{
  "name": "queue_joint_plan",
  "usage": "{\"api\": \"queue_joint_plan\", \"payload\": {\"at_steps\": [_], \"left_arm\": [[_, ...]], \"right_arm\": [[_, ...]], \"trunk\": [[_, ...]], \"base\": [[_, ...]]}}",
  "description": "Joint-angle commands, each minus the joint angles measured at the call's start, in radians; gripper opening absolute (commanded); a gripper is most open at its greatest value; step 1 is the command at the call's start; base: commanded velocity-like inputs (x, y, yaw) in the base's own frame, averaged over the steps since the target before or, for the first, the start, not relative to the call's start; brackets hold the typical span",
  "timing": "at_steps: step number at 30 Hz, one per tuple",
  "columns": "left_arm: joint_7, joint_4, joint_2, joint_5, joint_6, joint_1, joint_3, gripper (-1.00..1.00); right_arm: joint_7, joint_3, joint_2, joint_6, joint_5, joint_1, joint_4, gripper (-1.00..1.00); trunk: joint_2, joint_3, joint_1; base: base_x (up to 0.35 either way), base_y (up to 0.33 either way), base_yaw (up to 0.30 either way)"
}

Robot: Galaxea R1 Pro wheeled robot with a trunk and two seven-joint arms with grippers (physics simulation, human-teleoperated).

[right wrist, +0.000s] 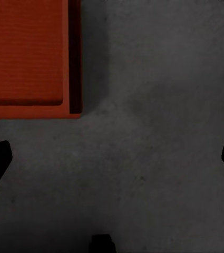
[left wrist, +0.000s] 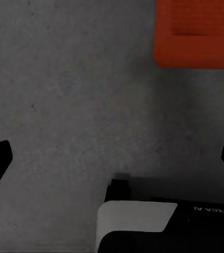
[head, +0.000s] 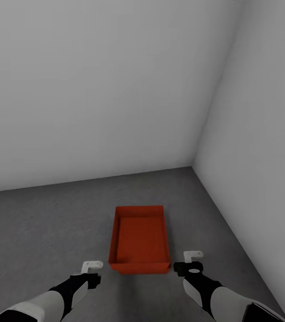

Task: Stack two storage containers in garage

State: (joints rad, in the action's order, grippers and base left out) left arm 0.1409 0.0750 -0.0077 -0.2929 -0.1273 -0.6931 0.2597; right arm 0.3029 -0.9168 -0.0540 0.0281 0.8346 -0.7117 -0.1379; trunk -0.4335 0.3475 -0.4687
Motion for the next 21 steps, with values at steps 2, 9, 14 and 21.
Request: {"api": "queue_joint_plan", "payload": {"at_steps": [2,9,14,21], "left_arm": [[0.005,-0.015,0.001,-0.011,0.004,0.000,0.009,1.00],[0.005,-0.063,0.000,-0.013,0.031,0.000,0.008,1.00],[0.005,-0.069,0.000,-0.014,0.032,0.000,0.008,1.00],[0.005,-0.070,-0.001,-0.013,0.034,0.004,0.008,1.00]], "right_arm": [[0.004,-0.008,-0.001,0.003,0.011,-0.001,0.002,1.00],[0.004,-0.009,-0.001,0.000,0.012,-0.002,0.007,1.00],[0.003,-0.010,0.000,-0.002,0.012,-0.002,0.007,1.00],[0.002,-0.010,0.001,0.000,0.012,0.000,0.021,1.00]], "trunk": [[-0.002,-0.002,0.000],[-0.002,-0.013,0.000],[-0.002,-0.021,0.000],[-0.002,-0.032,0.000]], "base": [[0.000,0.000,0.000],[0.000,0.000,0.000],[0.000,0.000,0.000],[0.000,0.000,0.000]]}}
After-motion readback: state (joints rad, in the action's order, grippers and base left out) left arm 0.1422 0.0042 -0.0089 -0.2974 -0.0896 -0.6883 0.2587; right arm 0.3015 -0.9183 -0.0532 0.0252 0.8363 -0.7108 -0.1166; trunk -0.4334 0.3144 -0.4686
